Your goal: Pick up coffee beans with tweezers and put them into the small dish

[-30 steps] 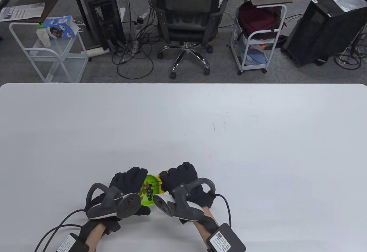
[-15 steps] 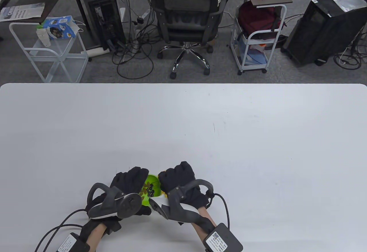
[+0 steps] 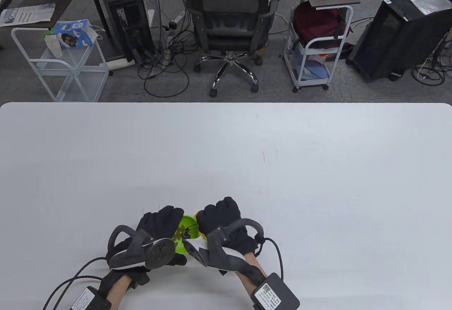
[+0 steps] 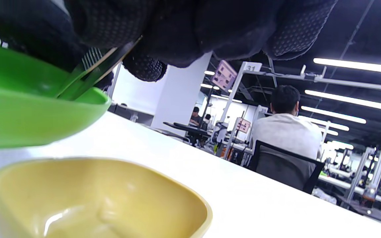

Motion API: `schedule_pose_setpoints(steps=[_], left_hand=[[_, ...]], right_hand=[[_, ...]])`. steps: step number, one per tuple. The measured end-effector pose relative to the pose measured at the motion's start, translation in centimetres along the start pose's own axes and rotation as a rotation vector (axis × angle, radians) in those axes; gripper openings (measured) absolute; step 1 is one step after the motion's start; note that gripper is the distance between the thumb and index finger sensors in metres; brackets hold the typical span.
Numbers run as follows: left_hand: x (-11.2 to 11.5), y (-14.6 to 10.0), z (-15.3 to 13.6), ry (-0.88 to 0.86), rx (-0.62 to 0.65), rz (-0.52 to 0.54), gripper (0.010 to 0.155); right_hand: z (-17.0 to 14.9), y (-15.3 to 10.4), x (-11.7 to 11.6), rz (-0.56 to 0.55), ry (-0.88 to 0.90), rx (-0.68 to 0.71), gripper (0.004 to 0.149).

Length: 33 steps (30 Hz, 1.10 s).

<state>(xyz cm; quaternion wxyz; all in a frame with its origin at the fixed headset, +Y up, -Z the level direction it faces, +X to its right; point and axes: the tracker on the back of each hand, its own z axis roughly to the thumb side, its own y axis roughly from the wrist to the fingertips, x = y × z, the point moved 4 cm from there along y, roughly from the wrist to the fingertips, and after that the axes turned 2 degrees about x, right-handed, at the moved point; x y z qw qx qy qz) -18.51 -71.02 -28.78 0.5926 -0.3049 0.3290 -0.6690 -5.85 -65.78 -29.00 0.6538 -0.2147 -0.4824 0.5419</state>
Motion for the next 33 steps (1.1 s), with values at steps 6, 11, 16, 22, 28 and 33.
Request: schedule_pose_setpoints(steps=[6, 11, 16, 22, 28, 33], left_hand=[[0.0, 0.0, 0.0, 0.001, -0.002, -0.003, 0.116], [0.0, -0.1, 0.0, 0.004, -0.004, -0.003, 0.115], [-0.1, -0.1, -0.1, 0.004, -0.006, -0.004, 0.115], [0.1, -0.1, -0.1, 0.0, -0.004, -0.029, 0.115], [-0.1, -0.2, 0.0, 0.005, -0.004, -0.019, 0.115], [-0.1, -0.2, 0.0, 0.007, -0.005, -0.022, 0.115]], right_hand=[[-3.4, -0.6, 0.4, -0.011, 0.149, -0.102, 0.042], [-6.1, -1.4, 0.3, -0.011, 0.239, -0.185, 0.043], [-8.0, -2.1, -0.7, 0.022, 0.304, -0.243, 0.041], [-9.8, -2.6, -2.9, 0.092, 0.379, -0.31, 0.042], [-10.4, -2.9, -4.2, 0.138, 0.403, -0.336, 0.043], [-10.1, -3.0, -3.3, 0.075, 0.418, -0.32, 0.045]])
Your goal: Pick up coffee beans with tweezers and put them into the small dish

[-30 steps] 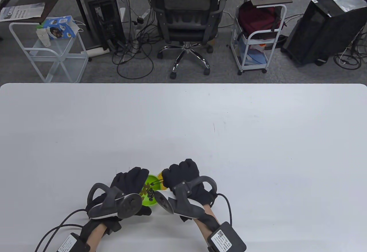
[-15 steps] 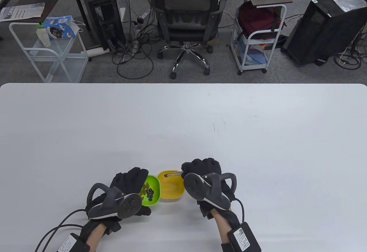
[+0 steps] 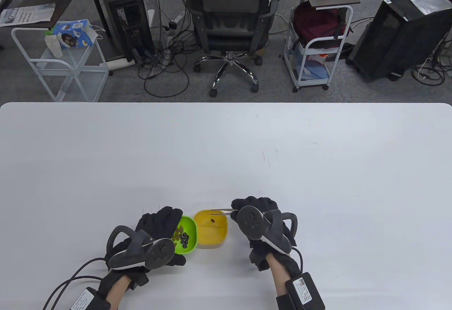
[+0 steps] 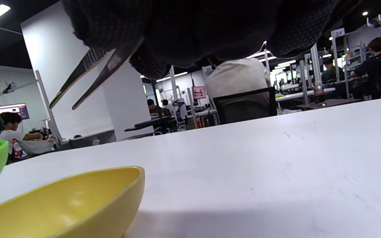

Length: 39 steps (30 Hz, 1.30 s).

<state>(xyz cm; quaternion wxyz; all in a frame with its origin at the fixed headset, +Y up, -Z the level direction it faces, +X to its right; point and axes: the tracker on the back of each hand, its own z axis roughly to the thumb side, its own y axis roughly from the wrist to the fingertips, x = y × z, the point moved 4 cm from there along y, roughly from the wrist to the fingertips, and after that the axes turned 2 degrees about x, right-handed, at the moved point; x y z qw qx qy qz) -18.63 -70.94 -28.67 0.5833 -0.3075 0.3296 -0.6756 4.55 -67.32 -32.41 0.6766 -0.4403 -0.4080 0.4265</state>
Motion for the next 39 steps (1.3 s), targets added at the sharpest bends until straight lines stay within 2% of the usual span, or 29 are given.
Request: schedule_pose_setpoints(steps=[6, 19, 29, 39], left_hand=[[0.0, 0.0, 0.1, 0.005, 0.0, -0.001, 0.115], [0.0, 0.1, 0.2, 0.015, 0.001, -0.007, 0.114], [0.0, 0.1, 0.3, 0.016, 0.001, -0.011, 0.115], [0.0, 0.1, 0.3, 0.019, 0.001, -0.013, 0.114]], right_hand=[[1.9, -0.4, 0.7, -0.059, -0.008, 0.079, 0.046], [4.8, -1.0, 0.6, -0.079, -0.054, 0.185, 0.046], [8.2, -1.7, -0.9, -0.052, -0.198, 0.309, 0.046], [9.6, -2.0, -2.1, -0.04, -0.329, 0.364, 0.045]])
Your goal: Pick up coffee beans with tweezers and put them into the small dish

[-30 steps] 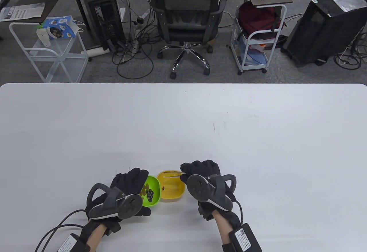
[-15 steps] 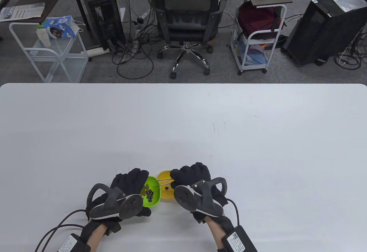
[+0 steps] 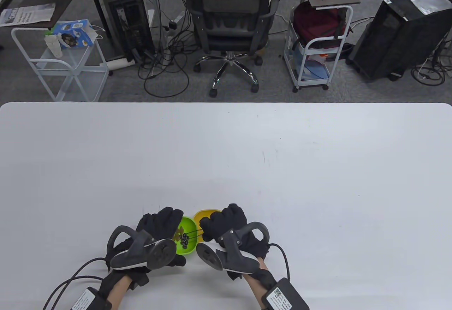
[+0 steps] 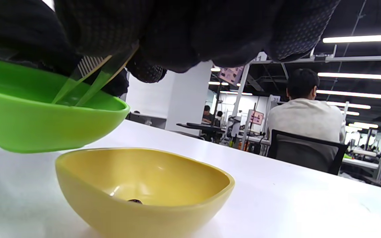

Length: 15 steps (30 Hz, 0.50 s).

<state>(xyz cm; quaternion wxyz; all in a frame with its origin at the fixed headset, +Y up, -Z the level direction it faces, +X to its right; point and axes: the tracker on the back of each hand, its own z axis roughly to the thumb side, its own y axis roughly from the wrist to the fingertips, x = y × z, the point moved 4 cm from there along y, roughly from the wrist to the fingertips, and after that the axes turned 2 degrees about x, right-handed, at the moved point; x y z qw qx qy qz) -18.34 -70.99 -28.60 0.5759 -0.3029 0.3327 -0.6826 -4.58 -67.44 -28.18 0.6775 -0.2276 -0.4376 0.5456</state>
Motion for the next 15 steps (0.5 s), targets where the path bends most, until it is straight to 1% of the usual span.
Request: schedule_pose_setpoints(steps=[5, 8, 15], left_hand=[[0.0, 0.0, 0.0, 0.001, 0.001, 0.002, 0.115], [0.0, 0.0, 0.0, 0.002, 0.001, 0.002, 0.115], [0.0, 0.0, 0.2, 0.006, 0.004, 0.0, 0.114]], right_hand=[[0.5, 0.1, -0.3, 0.01, -0.025, 0.017, 0.045], [0.9, 0.1, -0.3, 0.006, -0.075, 0.035, 0.045], [1.5, 0.2, -0.4, 0.013, -0.1, 0.05, 0.045]])
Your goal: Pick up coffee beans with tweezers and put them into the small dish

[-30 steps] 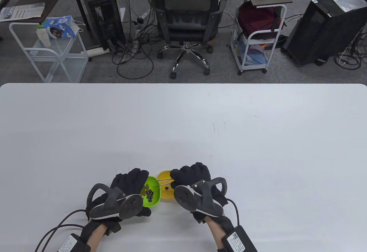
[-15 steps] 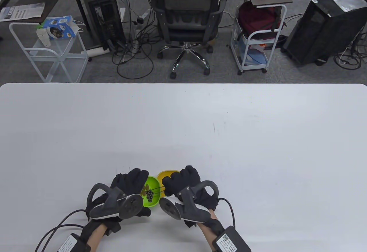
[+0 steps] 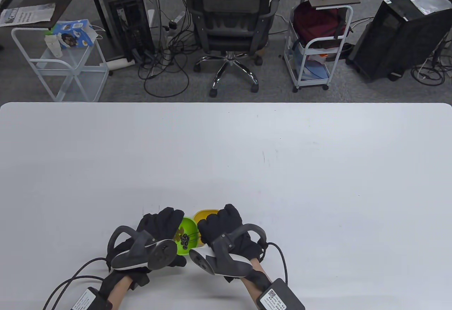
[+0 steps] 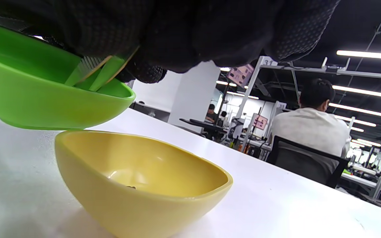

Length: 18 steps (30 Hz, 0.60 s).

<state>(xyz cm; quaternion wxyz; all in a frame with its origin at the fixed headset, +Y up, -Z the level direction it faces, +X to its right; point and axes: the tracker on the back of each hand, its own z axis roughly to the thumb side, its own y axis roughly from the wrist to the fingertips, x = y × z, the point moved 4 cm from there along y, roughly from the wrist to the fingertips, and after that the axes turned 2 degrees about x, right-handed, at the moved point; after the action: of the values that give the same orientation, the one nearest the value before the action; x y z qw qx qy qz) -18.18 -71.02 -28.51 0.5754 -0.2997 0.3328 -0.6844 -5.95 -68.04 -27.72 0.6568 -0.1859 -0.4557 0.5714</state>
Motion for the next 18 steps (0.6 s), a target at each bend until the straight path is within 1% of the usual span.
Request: schedule_pose_setpoints(steps=[18], left_hand=[[0.05, 0.12, 0.2, 0.004, 0.006, -0.002, 0.114]], right_hand=[[0.45, 0.35, 0.01, 0.043, -0.034, 0.01, 0.043]])
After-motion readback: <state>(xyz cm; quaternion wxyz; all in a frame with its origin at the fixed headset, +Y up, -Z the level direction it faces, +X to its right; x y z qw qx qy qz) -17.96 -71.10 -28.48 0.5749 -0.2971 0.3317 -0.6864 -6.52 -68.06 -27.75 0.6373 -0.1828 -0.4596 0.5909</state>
